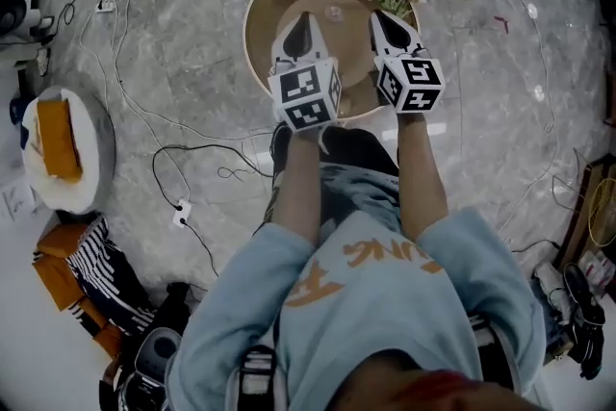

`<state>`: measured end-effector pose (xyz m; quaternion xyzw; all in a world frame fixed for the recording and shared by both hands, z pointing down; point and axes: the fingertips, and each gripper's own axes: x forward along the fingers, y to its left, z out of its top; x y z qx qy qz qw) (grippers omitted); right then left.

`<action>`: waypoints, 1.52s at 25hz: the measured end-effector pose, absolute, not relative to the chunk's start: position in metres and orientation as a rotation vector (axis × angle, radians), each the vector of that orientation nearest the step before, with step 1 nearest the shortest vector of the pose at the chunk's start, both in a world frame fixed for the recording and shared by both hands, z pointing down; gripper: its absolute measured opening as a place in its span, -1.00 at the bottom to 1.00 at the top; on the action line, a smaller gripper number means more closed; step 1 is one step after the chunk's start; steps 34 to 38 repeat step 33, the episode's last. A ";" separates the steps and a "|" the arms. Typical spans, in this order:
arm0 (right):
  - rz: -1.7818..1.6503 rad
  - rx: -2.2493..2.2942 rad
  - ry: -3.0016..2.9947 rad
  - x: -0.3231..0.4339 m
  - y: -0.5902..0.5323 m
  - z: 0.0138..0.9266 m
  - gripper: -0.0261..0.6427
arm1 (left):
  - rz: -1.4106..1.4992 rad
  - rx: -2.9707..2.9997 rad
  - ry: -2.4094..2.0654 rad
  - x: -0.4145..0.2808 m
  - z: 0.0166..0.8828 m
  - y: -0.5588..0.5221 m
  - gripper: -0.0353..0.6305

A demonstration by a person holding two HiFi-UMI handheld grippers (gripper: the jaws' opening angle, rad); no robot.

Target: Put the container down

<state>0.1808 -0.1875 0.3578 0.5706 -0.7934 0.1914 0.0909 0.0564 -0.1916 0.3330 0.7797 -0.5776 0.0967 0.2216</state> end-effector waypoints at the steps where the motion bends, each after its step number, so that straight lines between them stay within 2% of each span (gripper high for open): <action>1: 0.533 1.713 -2.366 0.182 -0.187 0.340 -0.89 | 0.236 2.174 -1.604 0.058 0.317 -0.190 -0.82; 8: 0.209 1.726 -2.443 0.182 -0.185 0.233 -0.89 | 0.163 2.431 -1.612 0.082 0.218 -0.188 -0.82; 16: 0.000 1.783 -2.537 0.183 -0.182 0.159 -0.89 | 0.090 2.539 -1.753 0.063 0.157 -0.186 -0.82; 24: 0.148 1.785 -2.655 0.181 -0.189 0.155 -0.89 | 0.076 2.581 -1.855 0.059 0.144 -0.190 -0.82; 38: 0.127 1.773 -2.665 0.174 -0.202 0.151 -0.89 | 0.105 2.577 -1.872 0.051 0.146 -0.196 -0.82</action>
